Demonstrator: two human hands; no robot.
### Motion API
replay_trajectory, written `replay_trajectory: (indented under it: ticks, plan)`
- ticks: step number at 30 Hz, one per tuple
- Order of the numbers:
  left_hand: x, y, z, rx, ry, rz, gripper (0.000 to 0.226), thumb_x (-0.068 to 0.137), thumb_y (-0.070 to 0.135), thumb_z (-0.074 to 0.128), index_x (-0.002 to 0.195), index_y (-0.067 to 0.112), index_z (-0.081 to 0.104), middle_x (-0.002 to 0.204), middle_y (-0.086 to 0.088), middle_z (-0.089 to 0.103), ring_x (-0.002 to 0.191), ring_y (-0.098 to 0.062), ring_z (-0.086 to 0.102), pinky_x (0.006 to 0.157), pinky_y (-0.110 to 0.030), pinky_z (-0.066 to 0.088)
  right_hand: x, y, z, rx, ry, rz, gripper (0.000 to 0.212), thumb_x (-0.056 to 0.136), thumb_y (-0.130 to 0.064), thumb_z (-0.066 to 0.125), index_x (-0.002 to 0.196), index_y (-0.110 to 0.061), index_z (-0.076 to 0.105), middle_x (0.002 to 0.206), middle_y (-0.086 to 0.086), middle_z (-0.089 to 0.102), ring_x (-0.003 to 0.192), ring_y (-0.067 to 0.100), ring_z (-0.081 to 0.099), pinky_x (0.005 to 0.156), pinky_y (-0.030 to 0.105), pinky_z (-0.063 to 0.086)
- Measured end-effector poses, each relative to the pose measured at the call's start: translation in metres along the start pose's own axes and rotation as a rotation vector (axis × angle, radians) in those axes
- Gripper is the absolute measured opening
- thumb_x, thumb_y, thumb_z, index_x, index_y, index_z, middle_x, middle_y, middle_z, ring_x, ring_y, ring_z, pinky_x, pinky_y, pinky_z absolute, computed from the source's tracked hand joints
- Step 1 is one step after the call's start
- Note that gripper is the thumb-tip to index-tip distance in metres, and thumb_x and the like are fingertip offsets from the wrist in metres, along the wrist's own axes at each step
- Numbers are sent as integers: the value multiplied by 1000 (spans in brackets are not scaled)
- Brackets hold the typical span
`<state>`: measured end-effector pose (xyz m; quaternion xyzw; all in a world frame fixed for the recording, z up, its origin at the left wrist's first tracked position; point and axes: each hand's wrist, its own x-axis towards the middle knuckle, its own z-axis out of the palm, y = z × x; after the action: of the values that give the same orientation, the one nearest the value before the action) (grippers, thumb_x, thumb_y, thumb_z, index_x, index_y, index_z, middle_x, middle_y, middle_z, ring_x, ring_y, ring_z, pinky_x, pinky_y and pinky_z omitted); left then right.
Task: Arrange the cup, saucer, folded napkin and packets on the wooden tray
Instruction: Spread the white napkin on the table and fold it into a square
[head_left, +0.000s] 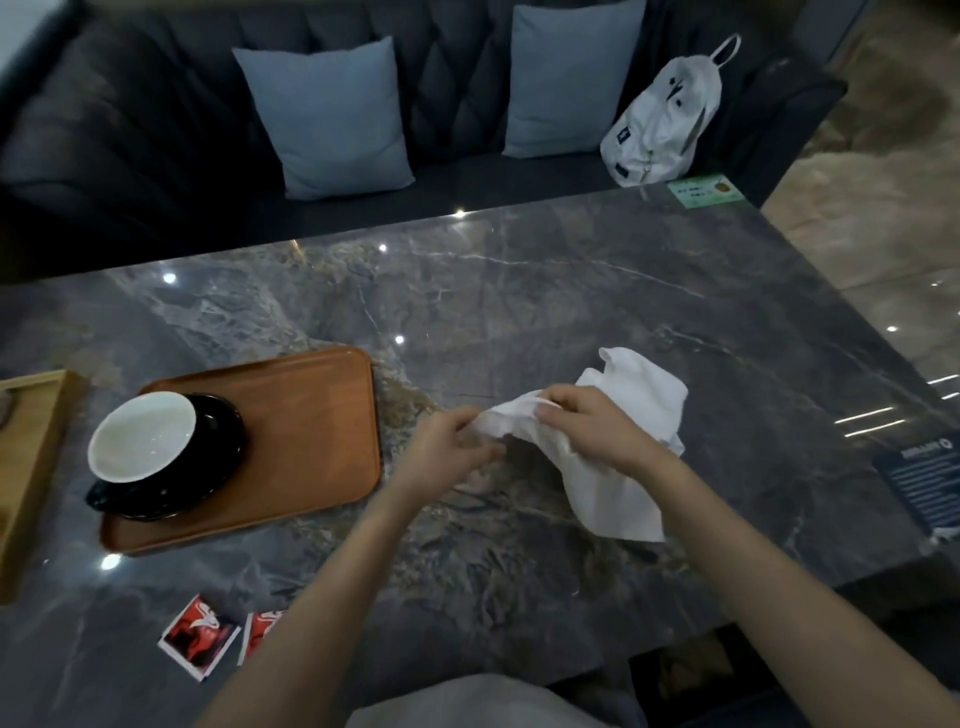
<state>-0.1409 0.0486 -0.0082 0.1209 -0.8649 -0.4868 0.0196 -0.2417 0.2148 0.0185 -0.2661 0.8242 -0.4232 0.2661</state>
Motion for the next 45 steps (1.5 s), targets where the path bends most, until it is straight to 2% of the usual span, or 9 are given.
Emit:
replay_trajectory:
  ticks: [6, 12, 17, 22, 26, 28, 31, 38, 45]
  plan:
    - [-6, 40, -49, -281, 37, 75, 10, 80, 16, 70, 86, 24, 71, 80, 6, 69, 71, -2, 60, 64, -21, 47, 13, -33, -17, 547, -101, 135, 18, 88, -18, 57, 74, -17, 69, 66, -4, 69, 63, 9, 64, 56, 20, 51]
    - [-12, 71, -74, -640, 32, -66, 16, 91, 26, 53, 95, 23, 68, 83, 8, 72, 79, -9, 67, 61, -19, 52, 19, -60, -24, 615, -170, 145, 8, 81, -21, 66, 83, -19, 74, 79, 0, 75, 75, 14, 71, 63, 25, 58]
    - [-14, 89, -85, -732, 62, -138, 17, 94, 26, 48, 96, 21, 64, 85, 4, 71, 73, -7, 69, 52, -20, 53, 12, -75, -18, 453, 219, -53, 6, 77, -37, 67, 82, -33, 70, 88, -13, 70, 88, 6, 64, 81, 26, 49]
    - [-13, 97, -93, -752, 104, -87, 19, 95, 26, 45, 97, 22, 64, 90, 2, 71, 80, -12, 68, 62, -27, 53, -11, -75, -10, -19, 88, -221, 77, 58, -45, 75, 125, -48, 36, 125, -19, 47, 106, 2, 51, 80, 21, 41]
    - [-10, 101, -100, -798, 153, -40, 18, 95, 24, 46, 94, 21, 64, 78, 5, 74, 69, -8, 70, 53, -24, 56, -10, -62, -4, -103, 134, -230, 94, 62, -19, 69, 137, -39, 17, 127, -15, 40, 111, 7, 44, 78, 22, 39]
    - [-9, 103, -105, -843, 164, -15, 18, 94, 24, 47, 93, 20, 64, 71, 8, 74, 66, -6, 70, 51, -21, 55, -7, -55, -7, -55, 113, -124, 74, 69, -10, 62, 133, -31, 31, 118, -7, 49, 102, 12, 51, 68, 18, 41]
    - [-8, 105, -111, -868, 167, 6, 18, 95, 23, 46, 89, 19, 63, 66, 8, 73, 60, -6, 68, 47, -21, 53, -1, -53, -17, 80, 96, 45, 16, 79, -9, 54, 86, -22, 61, 90, 2, 65, 73, 10, 61, 52, 14, 45]
    - [-12, 109, -124, -1087, -49, -108, 30, 92, 22, 46, 80, 10, 71, 70, -3, 72, 68, -12, 69, 63, -25, 57, -11, -74, -49, 522, -72, 128, 13, 81, -12, 60, 81, -8, 72, 68, 2, 74, 60, 12, 69, 51, 18, 53]
    - [-13, 82, -106, -1191, -195, -293, 56, 97, 17, 34, 60, 5, 74, 58, -5, 70, 54, -12, 68, 47, -21, 54, -13, -76, -64, 657, -268, 281, 17, 67, -20, 67, 77, -10, 77, 75, 7, 76, 69, 17, 71, 61, 24, 56]
